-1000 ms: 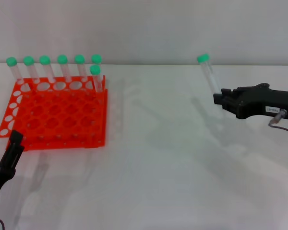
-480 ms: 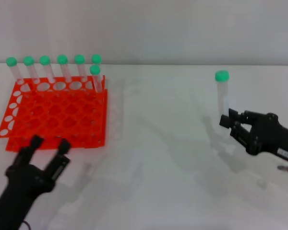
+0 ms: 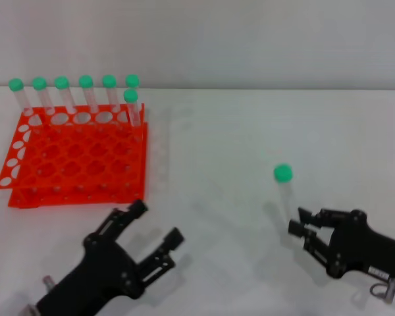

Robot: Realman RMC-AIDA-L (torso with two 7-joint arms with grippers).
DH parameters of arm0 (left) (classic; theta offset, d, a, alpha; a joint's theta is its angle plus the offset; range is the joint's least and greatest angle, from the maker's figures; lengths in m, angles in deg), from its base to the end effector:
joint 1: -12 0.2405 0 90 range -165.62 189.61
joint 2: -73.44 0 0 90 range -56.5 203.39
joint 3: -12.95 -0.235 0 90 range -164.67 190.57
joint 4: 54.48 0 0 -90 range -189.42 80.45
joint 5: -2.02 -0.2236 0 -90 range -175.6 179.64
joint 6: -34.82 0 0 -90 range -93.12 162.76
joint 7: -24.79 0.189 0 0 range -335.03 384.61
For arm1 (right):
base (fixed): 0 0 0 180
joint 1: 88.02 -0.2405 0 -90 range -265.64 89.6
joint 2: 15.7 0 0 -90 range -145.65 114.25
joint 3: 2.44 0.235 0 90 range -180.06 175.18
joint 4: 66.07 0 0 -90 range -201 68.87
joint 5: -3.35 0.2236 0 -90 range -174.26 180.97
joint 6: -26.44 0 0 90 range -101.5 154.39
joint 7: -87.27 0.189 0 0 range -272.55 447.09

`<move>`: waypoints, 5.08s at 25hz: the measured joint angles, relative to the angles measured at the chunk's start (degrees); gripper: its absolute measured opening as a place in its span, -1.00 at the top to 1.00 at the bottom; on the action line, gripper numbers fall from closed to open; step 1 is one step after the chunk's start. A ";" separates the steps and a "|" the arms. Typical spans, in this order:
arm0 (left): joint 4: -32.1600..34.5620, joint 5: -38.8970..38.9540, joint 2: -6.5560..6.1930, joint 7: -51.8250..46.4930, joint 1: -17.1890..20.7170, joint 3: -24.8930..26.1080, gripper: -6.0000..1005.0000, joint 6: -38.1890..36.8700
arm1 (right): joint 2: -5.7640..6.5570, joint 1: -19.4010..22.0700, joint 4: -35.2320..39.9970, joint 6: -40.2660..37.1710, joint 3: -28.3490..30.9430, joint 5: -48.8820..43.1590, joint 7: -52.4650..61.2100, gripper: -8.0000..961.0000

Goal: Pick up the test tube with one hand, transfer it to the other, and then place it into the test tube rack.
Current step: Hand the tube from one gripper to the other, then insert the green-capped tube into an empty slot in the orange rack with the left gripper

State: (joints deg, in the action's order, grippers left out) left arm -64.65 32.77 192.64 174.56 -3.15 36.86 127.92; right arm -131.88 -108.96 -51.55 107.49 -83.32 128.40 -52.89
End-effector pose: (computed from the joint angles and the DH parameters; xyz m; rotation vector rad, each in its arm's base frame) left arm -0.2404 0.2393 -0.0860 -2.1533 -0.5779 -1.2772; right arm 0.2608 0.3025 -0.0710 -2.4254 0.3903 0.9278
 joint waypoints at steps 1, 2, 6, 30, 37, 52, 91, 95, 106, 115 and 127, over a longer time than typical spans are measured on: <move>-0.15 -0.68 0.06 0.00 -0.52 0.01 -0.59 -0.36 | -0.01 0.04 -0.11 0.12 -0.88 0.03 -0.16 0.60; -0.40 -1.28 0.13 -0.04 -1.16 0.00 -0.59 -0.81 | -0.01 0.10 -0.17 0.32 -1.58 0.05 -0.22 0.60; -2.31 -3.52 0.23 -0.02 -3.31 0.01 -0.59 -3.64 | -0.01 0.26 -0.27 1.43 -3.44 0.19 -0.27 0.60; -12.39 -7.16 0.59 0.68 -8.80 0.40 -0.57 -17.70 | -0.01 -0.91 1.15 2.72 -9.11 0.75 -0.56 0.60; -14.33 -7.18 0.67 5.27 -7.97 0.29 -0.19 -17.77 | -0.01 -1.22 1.16 2.32 -9.11 0.81 -0.56 0.60; -15.25 -6.55 0.78 6.58 -7.70 0.59 0.53 -17.89 | -0.01 -0.85 1.08 2.02 -8.96 0.82 -2.15 0.59; 1.89 10.61 -0.15 11.33 -14.82 27.20 0.55 -15.44 | 0.46 2.25 -9.28 6.41 30.30 2.72 -9.52 -0.64; 2.29 10.66 -0.17 12.02 -16.78 28.32 0.55 -19.38 | 0.41 2.14 -9.17 6.59 30.33 2.69 -9.52 -0.64; 4.99 11.10 -0.27 12.12 -21.41 28.57 0.56 -27.73 | 0.52 1.53 -8.62 6.69 30.41 2.65 -9.52 -0.64; 5.42 10.90 -0.44 12.12 -23.78 28.48 0.57 -32.75 | 0.52 1.52 -8.62 7.76 30.55 2.74 -9.51 -0.63; 5.60 8.86 -0.40 12.12 -25.36 28.02 0.56 -35.07 | 0.52 1.60 -8.71 9.74 30.44 2.65 -9.51 -0.64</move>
State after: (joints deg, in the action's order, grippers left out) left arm -59.05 41.63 192.24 186.69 -28.50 64.88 92.85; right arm -131.36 -107.37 -60.26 117.22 -52.89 131.06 -62.40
